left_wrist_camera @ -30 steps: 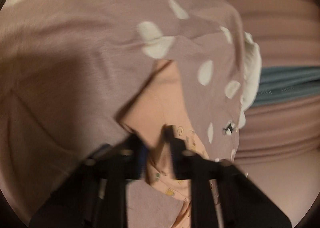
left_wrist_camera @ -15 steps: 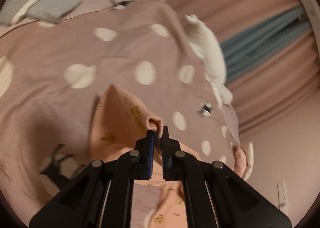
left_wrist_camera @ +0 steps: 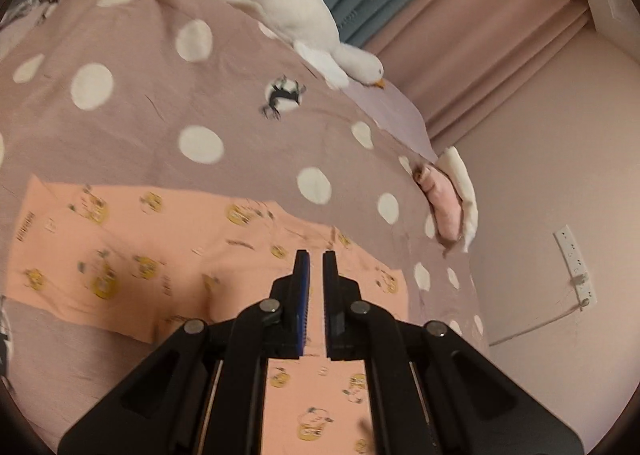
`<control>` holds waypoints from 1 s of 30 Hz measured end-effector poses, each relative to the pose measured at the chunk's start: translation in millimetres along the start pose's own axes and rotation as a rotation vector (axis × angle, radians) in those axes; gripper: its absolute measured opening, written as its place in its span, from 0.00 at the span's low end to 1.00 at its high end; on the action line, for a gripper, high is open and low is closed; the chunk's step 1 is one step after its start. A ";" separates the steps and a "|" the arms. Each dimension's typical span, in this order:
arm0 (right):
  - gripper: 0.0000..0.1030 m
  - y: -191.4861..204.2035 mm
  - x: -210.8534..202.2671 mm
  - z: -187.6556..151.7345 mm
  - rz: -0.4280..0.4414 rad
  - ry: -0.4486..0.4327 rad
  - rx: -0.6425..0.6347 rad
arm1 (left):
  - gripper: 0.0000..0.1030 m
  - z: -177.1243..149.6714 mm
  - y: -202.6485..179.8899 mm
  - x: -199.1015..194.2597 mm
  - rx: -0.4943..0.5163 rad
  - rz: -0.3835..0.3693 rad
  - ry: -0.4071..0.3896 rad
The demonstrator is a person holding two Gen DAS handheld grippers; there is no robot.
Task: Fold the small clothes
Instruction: 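Fold the held sleeve across the shirt body with the left tool, release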
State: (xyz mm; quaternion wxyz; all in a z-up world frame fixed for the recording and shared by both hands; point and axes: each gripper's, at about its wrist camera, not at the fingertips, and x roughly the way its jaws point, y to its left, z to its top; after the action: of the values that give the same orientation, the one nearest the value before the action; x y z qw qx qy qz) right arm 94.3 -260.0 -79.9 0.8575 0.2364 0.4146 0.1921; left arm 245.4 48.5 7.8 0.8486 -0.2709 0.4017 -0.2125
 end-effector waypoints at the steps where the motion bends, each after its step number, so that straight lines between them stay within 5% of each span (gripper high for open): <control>1: 0.49 1.5 1.2 1.7 0.013 0.002 0.003 | 0.07 -2.6 2.6 1.3 0.000 0.016 0.009; 4: 0.56 18.2 17.4 8.8 0.119 0.037 -0.020 | 0.15 -8.5 14.4 -2.1 0.007 0.085 0.015; 8: 0.56 53.5 69.2 19.1 0.228 0.133 -0.040 | 0.53 -18.6 55.2 -24.6 -0.059 0.155 -0.004; 9: 0.56 67.8 88.4 22.5 0.252 0.162 -0.055 | 0.56 -21.3 66.0 -32.1 -0.076 0.180 -0.017; 17: 0.56 131.7 199.2 55.4 0.380 0.277 0.021 | 0.65 -26.6 133.0 -68.3 -0.163 0.247 -0.041; 30: 0.51 168.0 264.6 71.1 0.250 0.307 -0.016 | 0.65 -4.8 199.7 -57.9 -0.274 0.225 -0.063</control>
State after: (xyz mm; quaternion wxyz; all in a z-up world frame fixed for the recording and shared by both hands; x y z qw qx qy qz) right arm 283.1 -1.6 -110.4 0.7556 0.2470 0.5063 0.3343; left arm 236.1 232.9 -87.9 0.8342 -0.3441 0.4279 -0.0510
